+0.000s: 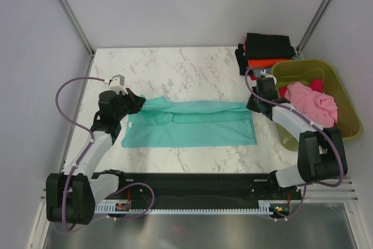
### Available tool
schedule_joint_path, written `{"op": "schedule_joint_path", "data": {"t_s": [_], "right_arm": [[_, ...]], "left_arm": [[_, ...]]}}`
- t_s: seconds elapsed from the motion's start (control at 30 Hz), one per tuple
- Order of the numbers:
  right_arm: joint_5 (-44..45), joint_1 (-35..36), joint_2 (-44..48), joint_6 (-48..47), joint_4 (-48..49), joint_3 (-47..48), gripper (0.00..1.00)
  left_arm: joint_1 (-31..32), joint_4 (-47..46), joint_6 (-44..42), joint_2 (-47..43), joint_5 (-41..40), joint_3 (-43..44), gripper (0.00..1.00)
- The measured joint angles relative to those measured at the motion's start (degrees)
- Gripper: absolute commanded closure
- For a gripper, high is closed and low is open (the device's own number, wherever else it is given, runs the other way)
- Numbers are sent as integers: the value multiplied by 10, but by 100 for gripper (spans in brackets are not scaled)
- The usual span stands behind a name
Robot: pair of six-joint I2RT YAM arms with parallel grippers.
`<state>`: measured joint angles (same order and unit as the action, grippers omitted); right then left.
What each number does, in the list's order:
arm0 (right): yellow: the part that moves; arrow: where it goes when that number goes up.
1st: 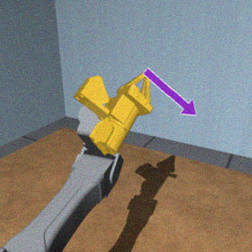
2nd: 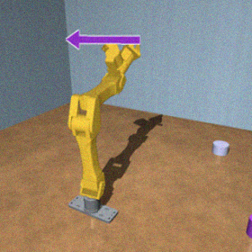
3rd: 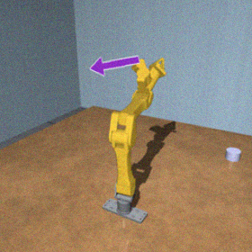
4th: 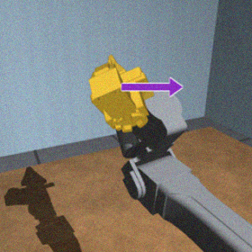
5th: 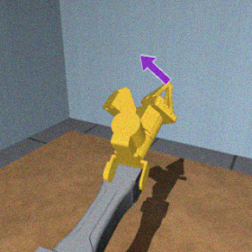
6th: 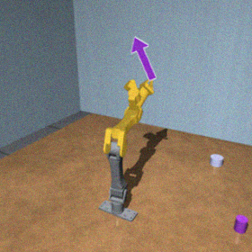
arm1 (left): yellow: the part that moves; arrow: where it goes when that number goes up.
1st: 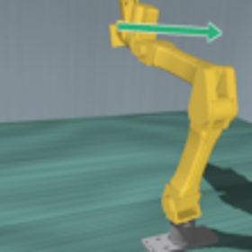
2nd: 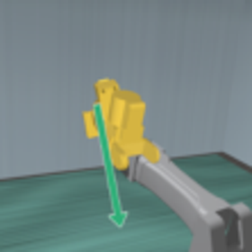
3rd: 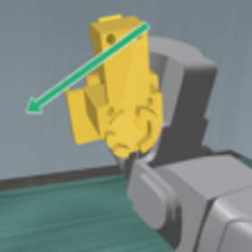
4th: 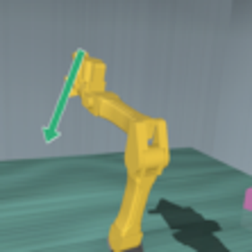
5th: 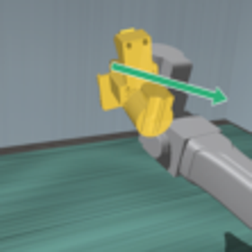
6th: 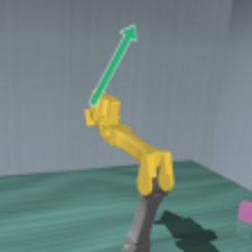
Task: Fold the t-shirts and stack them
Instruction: Fold the tshirt
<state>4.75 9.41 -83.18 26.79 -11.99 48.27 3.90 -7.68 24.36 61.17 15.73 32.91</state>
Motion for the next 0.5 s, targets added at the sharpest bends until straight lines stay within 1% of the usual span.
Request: {"op": "schedule_joint_path", "data": {"t_s": [0.1, 0.23, 0.33, 0.37, 0.4, 0.43, 0.47, 0.5], "right_arm": [[0, 1, 12, 2, 7, -16, 92], [-1, 2, 30, 7, 15, -43, 91], [0, 3, 40, 14, 22, -68, 87], [0, 4, 45, 18, 26, -78, 83], [1, 5, 51, 22, 27, -88, 78], [2, 5, 58, 26, 28, -98, 69], [4, 6, 65, 31, 30, -107, 52], [7, 6, 72, 36, 30, -114, 43]], "left_arm": [[4, 5, 1, -22, -9, -19, 98], [17, 17, 5, -59, -26, -45, 96], [23, 24, 14, -101, -40, -78, 94], [24, 31, 19, -119, -49, -88, 91], [24, 40, 22, -139, -56, -98, 88], [24, 49, 25, -156, -63, -105, 83], [27, 59, 30, -180, -73, -113, 75], [30, 69, 33, -205, -85, -120, 70]]}}
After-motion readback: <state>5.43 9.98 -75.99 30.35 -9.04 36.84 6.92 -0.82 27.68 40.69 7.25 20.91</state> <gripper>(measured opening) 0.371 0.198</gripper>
